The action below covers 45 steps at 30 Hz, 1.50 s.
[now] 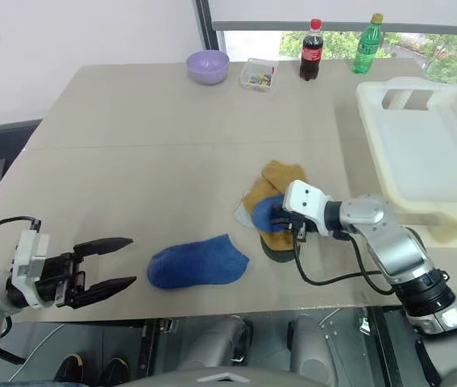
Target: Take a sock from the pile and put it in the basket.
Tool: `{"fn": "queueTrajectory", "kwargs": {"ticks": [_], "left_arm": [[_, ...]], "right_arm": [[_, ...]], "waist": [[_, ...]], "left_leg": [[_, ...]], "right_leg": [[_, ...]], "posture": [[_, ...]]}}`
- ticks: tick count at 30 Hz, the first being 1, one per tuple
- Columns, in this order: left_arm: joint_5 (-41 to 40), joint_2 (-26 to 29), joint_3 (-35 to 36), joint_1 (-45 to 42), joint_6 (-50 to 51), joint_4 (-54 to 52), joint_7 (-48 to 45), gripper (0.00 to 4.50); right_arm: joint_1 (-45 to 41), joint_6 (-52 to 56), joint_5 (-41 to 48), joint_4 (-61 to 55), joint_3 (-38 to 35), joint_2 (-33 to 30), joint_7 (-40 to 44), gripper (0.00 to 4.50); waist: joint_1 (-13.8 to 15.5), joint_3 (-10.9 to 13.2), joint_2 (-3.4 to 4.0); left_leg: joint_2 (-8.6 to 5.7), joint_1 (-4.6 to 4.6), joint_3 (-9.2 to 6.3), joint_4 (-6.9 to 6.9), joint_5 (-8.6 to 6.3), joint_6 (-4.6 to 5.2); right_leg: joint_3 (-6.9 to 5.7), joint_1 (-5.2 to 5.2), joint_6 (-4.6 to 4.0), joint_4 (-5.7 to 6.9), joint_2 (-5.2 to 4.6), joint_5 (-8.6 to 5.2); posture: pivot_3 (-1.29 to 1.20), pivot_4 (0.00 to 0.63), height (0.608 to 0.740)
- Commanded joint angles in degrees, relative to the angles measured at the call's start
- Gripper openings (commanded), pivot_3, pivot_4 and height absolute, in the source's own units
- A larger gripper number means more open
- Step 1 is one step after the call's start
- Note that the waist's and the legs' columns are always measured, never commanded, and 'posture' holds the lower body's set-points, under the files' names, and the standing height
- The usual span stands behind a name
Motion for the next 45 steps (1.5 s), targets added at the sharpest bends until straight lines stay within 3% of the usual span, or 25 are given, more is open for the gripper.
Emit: {"fn": "queueTrajectory", "kwargs": {"ticks": [1,5,6,8,16,25,32,45], "left_arm": [[-0.56,-0.18,1.31,-0.13,-0.70,-1.89,0.60,4.19],[-0.75,-0.14,1.31,-0.29,-0.63,-1.98,0.86,4.19],[-0.80,-0.16,1.34,-0.31,-0.61,-1.98,0.92,4.19],[-0.87,-0.21,1.41,-0.30,-0.61,-2.00,0.99,4.19],[-1.11,-0.20,1.47,-0.15,-0.65,-2.06,1.19,4.19],[-0.90,-0.36,1.14,-0.68,-0.90,-1.63,1.29,4.19],[-0.68,-0.32,0.86,-1.53,-0.81,-1.03,1.28,4.19],[-1.10,-0.06,3.07,0.43,-0.80,-1.66,1.16,4.19]], "right_arm": [[-1.28,-1.15,-0.12,-0.42,-1.14,0.88,-0.78,1.14],[-1.49,-1.19,-1.47,0.44,-0.07,1.96,-1.58,1.14],[-1.54,-1.27,-1.85,0.65,0.14,2.05,-1.63,0.63],[-1.56,-1.65,-2.82,1.08,0.57,1.96,-1.64,0.09],[-1.46,-1.99,-3.67,0.89,0.09,1.47,-0.96,0.09],[-5.18,3.84,1.04,-3.71,-0.25,5.48,-1.18,0.09],[-12.91,4.83,-3.21,5.11,7.16,13.84,-3.09,0.09],[-28.20,-0.72,-10.60,32.10,14.05,40.61,-12.55,0.09]], "waist": [[0.01,0.00,0.00],[0.01,0.00,0.00],[0.01,0.00,0.00],[0.01,0.00,0.00],[0.01,0.00,0.00],[-0.10,0.00,0.00],[-0.39,0.00,0.00],[-0.92,0.01,0.03]], "left_leg": [[0.00,0.00,0.00,0.00,0.00,0.00],[0.00,0.00,0.00,0.00,0.00,0.00],[0.00,0.00,0.00,0.00,0.01,-0.01],[0.00,0.00,0.00,0.00,0.01,-0.01],[0.00,0.00,0.00,0.00,0.01,-0.01],[0.00,0.00,-0.01,0.00,0.01,-0.01],[0.01,0.04,0.00,0.00,0.02,-0.03],[0.02,0.04,0.01,-0.08,0.08,-0.13]], "right_leg": [[0.00,0.00,0.00,0.01,0.00,0.00],[0.00,0.00,0.00,0.01,0.00,0.00],[0.00,0.00,0.00,0.00,0.00,0.00],[0.00,0.00,0.00,0.00,0.00,0.00],[0.00,0.00,0.00,0.01,0.00,0.00],[0.00,-0.02,0.00,0.02,0.01,0.00],[0.01,-0.02,-0.01,0.07,0.03,0.01],[0.11,-0.13,-0.14,0.10,0.36,0.08]], "posture": [[0.00,0.150,0.740],[0.00,0.150,0.740],[0.00,0.150,0.740],[0.00,0.150,0.740],[0.00,0.150,0.740],[0.00,0.150,0.740],[0.00,0.150,0.740],[0.00,0.150,0.740]]}}
